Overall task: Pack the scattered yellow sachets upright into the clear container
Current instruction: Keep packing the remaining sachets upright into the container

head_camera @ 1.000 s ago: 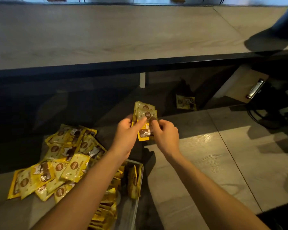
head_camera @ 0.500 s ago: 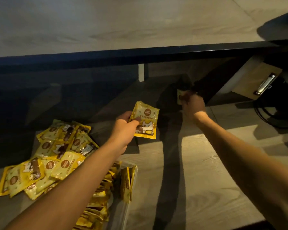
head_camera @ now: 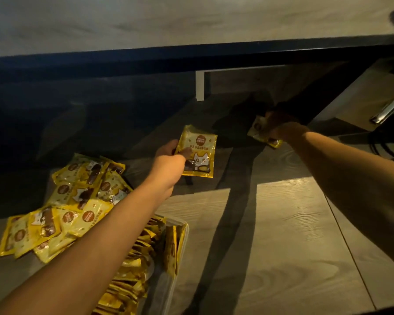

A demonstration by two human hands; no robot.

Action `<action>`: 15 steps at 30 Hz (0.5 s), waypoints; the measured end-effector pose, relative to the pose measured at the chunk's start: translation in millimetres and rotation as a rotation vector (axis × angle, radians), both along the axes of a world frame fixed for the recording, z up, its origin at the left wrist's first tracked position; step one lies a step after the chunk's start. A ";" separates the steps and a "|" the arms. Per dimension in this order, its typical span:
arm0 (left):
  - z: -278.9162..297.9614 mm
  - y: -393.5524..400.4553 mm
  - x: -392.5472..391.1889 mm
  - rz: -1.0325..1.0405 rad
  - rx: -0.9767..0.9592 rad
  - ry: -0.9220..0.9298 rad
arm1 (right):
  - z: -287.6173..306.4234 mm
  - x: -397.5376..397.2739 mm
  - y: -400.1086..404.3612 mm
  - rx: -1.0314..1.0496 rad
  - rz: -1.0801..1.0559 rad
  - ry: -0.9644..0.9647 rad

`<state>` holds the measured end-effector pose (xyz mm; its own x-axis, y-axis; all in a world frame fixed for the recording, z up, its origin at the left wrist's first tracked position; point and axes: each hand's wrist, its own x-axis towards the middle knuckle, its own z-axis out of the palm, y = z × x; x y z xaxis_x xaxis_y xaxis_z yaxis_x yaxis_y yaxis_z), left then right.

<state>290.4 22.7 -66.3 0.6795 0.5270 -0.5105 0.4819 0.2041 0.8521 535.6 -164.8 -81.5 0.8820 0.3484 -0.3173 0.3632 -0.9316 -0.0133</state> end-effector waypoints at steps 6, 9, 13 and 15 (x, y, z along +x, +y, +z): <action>2.2 -1.1 -1.3 0.030 -0.041 -0.011 | 0.3 -22.6 0.4 0.129 -0.122 0.060; 6.9 -3.3 -5.2 0.047 -0.047 -0.020 | 5.2 -44.8 0.4 0.412 -0.278 0.106; 16.3 -2.7 -16.0 0.063 -0.044 -0.042 | 26.5 -93.8 -3.5 0.766 -0.375 0.209; 23.2 -1.9 -22.8 0.079 -0.063 -0.069 | 40.7 -127.8 -7.0 1.057 -0.432 0.319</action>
